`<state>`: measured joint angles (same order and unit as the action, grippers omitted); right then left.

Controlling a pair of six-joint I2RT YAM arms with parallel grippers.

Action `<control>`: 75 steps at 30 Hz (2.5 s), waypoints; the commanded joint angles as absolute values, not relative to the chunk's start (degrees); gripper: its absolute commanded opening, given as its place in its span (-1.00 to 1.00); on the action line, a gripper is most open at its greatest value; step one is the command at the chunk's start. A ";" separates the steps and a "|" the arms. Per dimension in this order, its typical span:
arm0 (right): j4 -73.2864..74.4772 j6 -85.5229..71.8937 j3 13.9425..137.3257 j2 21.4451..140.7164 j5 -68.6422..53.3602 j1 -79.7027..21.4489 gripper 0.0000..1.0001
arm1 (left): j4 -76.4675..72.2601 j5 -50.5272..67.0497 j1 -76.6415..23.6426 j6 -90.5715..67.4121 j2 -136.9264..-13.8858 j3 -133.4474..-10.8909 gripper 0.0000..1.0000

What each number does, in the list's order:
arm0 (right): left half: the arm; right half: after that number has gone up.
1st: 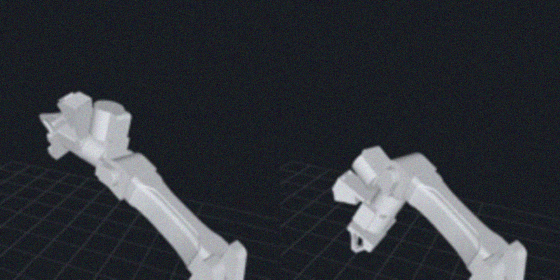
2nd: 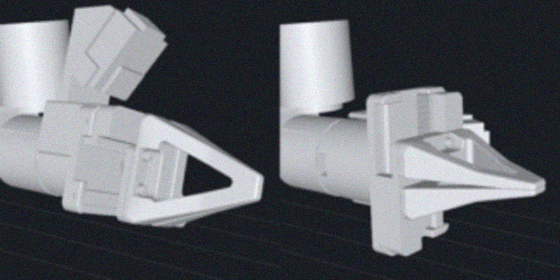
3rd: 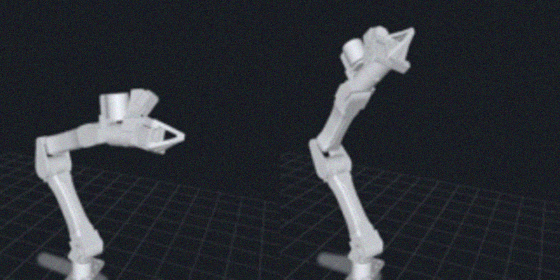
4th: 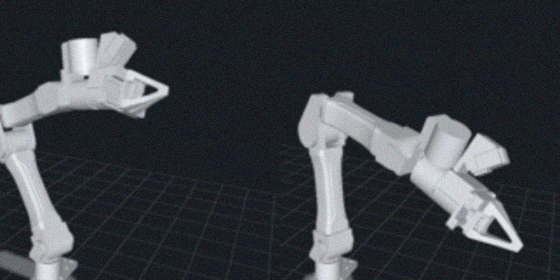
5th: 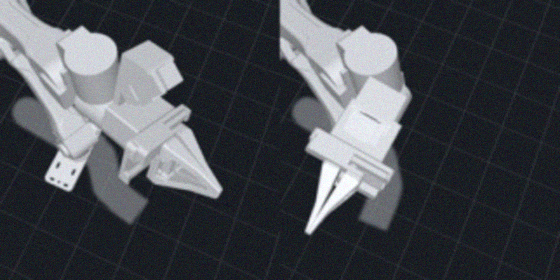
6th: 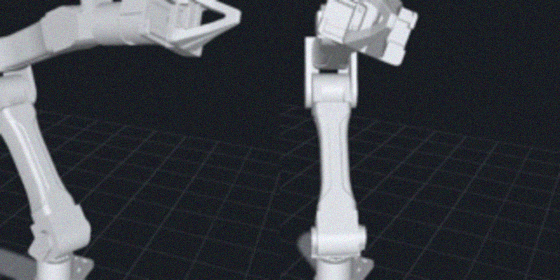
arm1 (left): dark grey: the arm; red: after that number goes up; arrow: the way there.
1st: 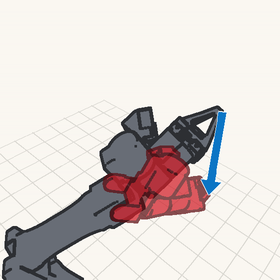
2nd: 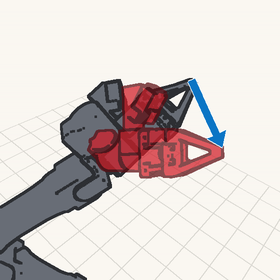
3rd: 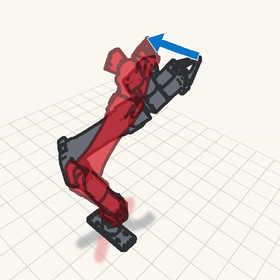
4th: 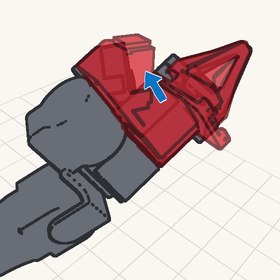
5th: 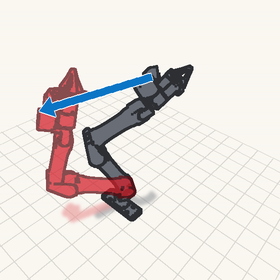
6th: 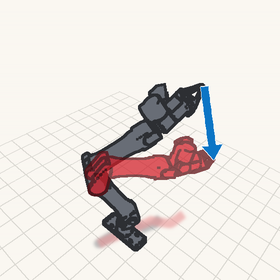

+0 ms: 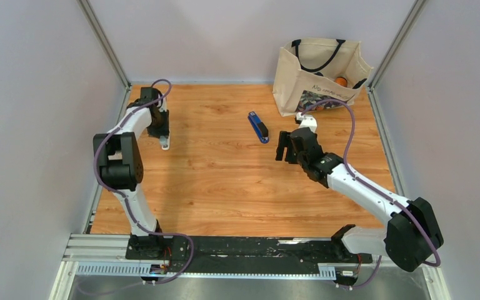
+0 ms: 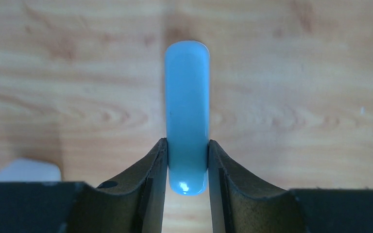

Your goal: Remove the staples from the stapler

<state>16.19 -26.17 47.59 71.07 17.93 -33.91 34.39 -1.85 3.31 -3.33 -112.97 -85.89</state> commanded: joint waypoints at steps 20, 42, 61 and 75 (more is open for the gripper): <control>14.94 -30.06 49.83 77.43 21.79 -44.38 0.55 | 33.49 0.88 -6.68 -7.21 -75.50 -47.46 -0.56; 23.11 -34.98 73.19 98.15 25.14 -57.38 0.73 | 45.52 10.62 -4.41 -3.52 -64.17 -60.72 0.69; 29.27 -34.28 108.80 126.38 21.27 -67.59 0.69 | 60.80 31.81 22.14 11.24 -67.58 -69.43 0.71; 28.38 -35.68 118.47 137.10 21.18 -68.82 0.58 | 60.03 31.64 24.78 15.64 -64.78 -64.87 0.71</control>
<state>28.25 -34.74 113.62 134.23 20.29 -68.75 60.93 30.65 24.14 13.13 -67.42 -65.69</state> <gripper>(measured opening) 0.805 0.853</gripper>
